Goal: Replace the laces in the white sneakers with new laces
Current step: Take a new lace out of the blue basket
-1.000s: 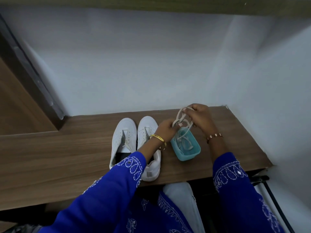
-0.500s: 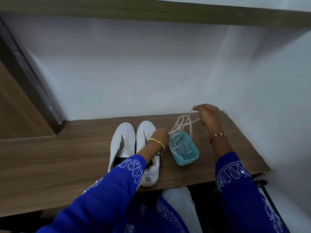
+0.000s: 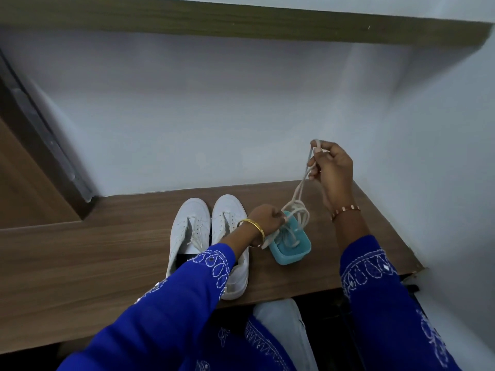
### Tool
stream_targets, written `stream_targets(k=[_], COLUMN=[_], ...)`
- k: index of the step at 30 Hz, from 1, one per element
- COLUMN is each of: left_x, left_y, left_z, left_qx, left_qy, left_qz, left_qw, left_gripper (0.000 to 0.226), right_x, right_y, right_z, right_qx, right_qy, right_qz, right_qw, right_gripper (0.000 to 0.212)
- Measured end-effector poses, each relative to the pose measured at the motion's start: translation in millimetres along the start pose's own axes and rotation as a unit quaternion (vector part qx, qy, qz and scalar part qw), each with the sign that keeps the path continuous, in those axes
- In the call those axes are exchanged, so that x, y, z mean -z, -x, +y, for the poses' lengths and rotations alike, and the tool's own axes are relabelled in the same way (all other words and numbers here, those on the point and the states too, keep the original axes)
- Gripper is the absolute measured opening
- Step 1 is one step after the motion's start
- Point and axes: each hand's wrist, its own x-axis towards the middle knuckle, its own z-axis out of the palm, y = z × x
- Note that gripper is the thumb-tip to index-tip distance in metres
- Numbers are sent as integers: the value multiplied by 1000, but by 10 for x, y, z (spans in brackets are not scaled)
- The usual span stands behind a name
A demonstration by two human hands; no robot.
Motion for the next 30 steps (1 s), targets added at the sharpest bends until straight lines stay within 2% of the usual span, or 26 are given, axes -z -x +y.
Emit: stream_targets(k=[4,6,8,10,12,14,16,18,20,21,24,27,29,30], left_x=[-30,-26,10,54,102,147,188,216,246,264,281,261,233,218], left_y=[-44,-47,-27,-19,-26,-21,-35,-34,-25,-19,-44,-65,-38,-40], left_z=[29,36,45,72,113,170,190,183,171,167,138,81,74,65], left_qx=[29,35,41,5,-36,-58,-56,-28,5,13,10,-34,-49,-47], left_qy=[31,81,163,191,176,114,101,217,348,370,328,189,115,103], left_qz=[62,108,154,148,109,99,115,117,102,87,38,12,-9,-14], left_qw=[997,990,974,970,978,987,987,969,932,925,944,981,992,993], left_gripper=[26,29,46,58,47,22,25,24,22,21,18,20,17,26], right_x=[0,9,12,6,-2,-4,12,48,85,96,93,55,36,29], right_y=[-14,25,65,88,96,88,68,42,36,43,84,97,97,101], right_z=[-28,29,76,100,109,129,168,225,289,318,354,328,313,306], right_qx=[-11,-25,-39,-46,-49,-50,-40,-31,-36,-43,-52,-39,-39,-41], right_qy=[28,43,64,81,98,109,113,122,124,115,50,-8,-36,-46], right_qz=[-45,-80,-102,-111,-115,-113,-93,-62,-43,-41,-41,-36,-42,-49], right_qw=[999,996,992,989,987,986,988,990,991,992,997,999,998,997], right_gripper=[18,20,18,16,15,14,13,13,12,11,13,14,18,19])
